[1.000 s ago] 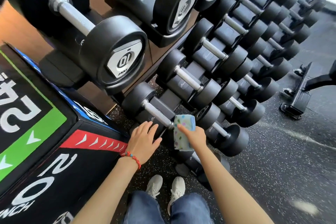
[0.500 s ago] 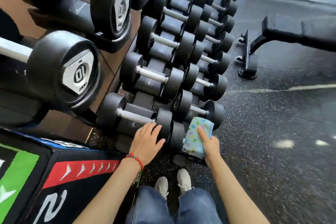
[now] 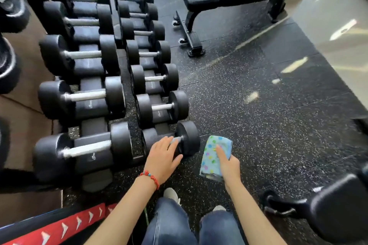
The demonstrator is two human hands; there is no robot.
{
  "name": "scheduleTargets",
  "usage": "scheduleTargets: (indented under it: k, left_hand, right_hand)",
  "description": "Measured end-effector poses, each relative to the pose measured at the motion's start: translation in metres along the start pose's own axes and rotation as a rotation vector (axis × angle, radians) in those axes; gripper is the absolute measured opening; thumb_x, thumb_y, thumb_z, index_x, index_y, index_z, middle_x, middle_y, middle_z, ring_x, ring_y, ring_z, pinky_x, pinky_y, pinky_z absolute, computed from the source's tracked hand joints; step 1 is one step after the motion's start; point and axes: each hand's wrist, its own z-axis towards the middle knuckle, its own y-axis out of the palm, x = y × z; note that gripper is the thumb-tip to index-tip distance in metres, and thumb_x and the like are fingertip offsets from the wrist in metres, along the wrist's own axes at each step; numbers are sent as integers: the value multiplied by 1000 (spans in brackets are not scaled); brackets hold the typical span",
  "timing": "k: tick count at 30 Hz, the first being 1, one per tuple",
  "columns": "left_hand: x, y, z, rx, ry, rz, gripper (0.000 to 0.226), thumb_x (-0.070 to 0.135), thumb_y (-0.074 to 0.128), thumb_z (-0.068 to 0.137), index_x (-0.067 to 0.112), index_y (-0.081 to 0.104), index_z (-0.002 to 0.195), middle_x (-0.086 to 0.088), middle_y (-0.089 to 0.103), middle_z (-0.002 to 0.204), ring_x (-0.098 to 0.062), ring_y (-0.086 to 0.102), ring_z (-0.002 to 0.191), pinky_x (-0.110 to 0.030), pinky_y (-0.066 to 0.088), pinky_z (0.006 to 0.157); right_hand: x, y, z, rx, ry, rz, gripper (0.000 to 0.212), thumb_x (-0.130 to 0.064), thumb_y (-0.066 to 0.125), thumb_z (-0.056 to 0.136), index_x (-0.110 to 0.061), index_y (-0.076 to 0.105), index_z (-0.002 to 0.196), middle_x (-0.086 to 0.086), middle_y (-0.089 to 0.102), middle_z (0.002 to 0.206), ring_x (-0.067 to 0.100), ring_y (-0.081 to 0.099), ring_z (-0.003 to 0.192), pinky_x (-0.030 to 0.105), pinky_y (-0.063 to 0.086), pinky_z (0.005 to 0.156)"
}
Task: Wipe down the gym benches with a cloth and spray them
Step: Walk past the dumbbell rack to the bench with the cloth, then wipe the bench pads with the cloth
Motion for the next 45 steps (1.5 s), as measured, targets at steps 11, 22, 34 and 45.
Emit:
scheduleTargets:
  k: [11, 22, 34, 45]
  left_hand:
    - [155, 49, 27, -130, 277, 77, 50, 30, 63, 87, 3, 52, 128, -18, 52, 133, -34, 44, 127, -45, 34, 105]
    - [356, 124, 35, -249, 597, 70, 50, 31, 66, 85, 3, 55, 125, -18, 55, 130, -36, 48, 123, -48, 40, 100]
    - [470, 183, 93, -416, 777, 81, 56, 44, 41, 95, 14, 33, 142, -6, 32, 150, -22, 21, 140, -36, 16, 113]
    - [521, 218, 139, -443, 685, 35, 53, 37, 51, 93, 9, 42, 137, -14, 43, 142, -30, 32, 135, -43, 27, 108]
  right_hand:
    - [38, -178, -7, 265, 18, 192, 21, -32, 64, 85, -14, 60, 75, 10, 66, 85, 27, 65, 80, 43, 54, 72]
    - [95, -380, -32, 579, 65, 403, 25, -29, 63, 86, -6, 62, 96, 11, 65, 91, 25, 64, 83, 35, 53, 66]
    - [111, -468, -7, 753, 157, 526, 28, -35, 61, 86, -7, 60, 89, 5, 65, 86, 18, 63, 77, 27, 51, 56]
    - [76, -533, 58, 655, 113, 380, 13, -26, 59, 89, -14, 61, 86, 0, 65, 82, 10, 63, 70, 20, 50, 46]
